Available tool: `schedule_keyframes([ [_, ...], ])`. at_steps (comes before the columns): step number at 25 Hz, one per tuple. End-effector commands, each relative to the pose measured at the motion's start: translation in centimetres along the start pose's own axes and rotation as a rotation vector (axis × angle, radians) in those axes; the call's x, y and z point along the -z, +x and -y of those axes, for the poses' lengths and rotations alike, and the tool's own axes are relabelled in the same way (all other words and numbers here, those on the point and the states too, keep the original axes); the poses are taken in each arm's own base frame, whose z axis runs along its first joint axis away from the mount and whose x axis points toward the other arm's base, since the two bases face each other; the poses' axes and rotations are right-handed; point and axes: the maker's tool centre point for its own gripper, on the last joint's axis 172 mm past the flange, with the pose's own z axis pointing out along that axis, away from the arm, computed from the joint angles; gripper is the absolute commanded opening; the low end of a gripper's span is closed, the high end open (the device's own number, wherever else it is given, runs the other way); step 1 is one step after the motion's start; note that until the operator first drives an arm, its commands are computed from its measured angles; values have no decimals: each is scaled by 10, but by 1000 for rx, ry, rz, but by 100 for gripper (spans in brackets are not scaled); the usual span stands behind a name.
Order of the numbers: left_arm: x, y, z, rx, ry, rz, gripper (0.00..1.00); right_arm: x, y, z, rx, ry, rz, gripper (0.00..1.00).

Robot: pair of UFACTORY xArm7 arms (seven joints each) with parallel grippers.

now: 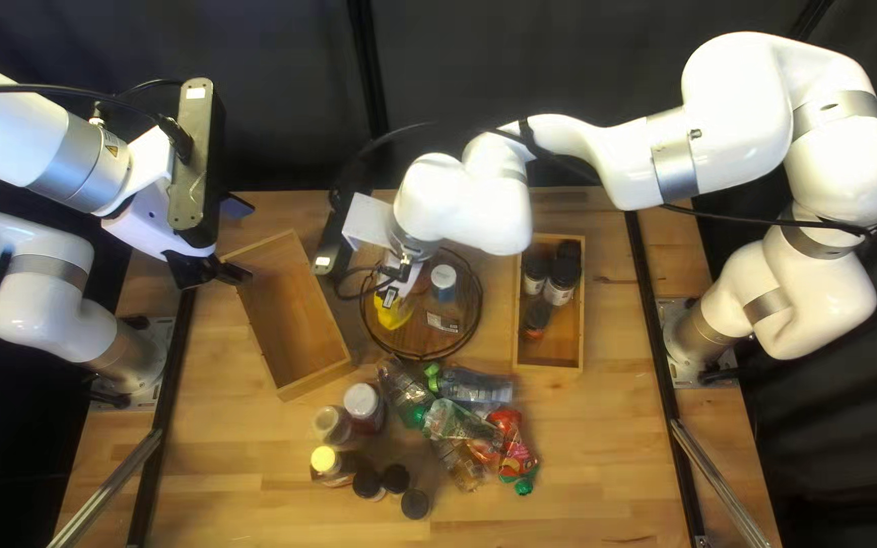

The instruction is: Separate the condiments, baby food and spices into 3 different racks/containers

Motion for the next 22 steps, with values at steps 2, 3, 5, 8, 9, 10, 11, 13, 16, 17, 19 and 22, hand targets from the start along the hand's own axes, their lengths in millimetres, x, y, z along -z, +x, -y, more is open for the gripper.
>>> schedule_keyframes([
  [2, 0, 0, 0, 0, 0, 0, 100, -10, 0, -1, 59, 17, 6, 1],
  [3, 0, 0, 0, 0, 0, 0, 100, -13, 0, -1, 73, 24, 8, 1],
  [5, 0, 0, 0, 0, 0, 0, 100, -18, -1, -1, 94, 34, 11, 1],
  [8, 0, 0, 0, 0, 0, 0, 100, -27, -2, -1, 126, 42, 10, 1],
  [9, 0, 0, 0, 0, 0, 0, 100, -28, -2, -1, 133, 43, 10, 1],
  [10, 0, 0, 0, 0, 0, 0, 100, -31, -3, -1, 149, 45, 9, 1],
  [11, 0, 0, 0, 0, 0, 0, 100, -35, -2, -1, 160, 47, 8, 2],
  [13, 0, 0, 0, 0, 0, 0, 100, -40, -2, -2, 179, 52, 6, 2],
  [16, 0, 0, 0, 0, 0, 0, 100, -43, -2, -3, 200, 56, 4, 1],
  [17, 0, 0, 0, 0, 0, 0, 100, -43, -3, -2, 207, 57, 4, 2],
  [19, 0, 0, 0, 0, 0, 0, 100, -44, -3, -2, 216, 57, 4, 2],
  [22, 0, 0, 0, 0, 0, 0, 100, -48, -4, -2, 225, 57, 8, 2],
])
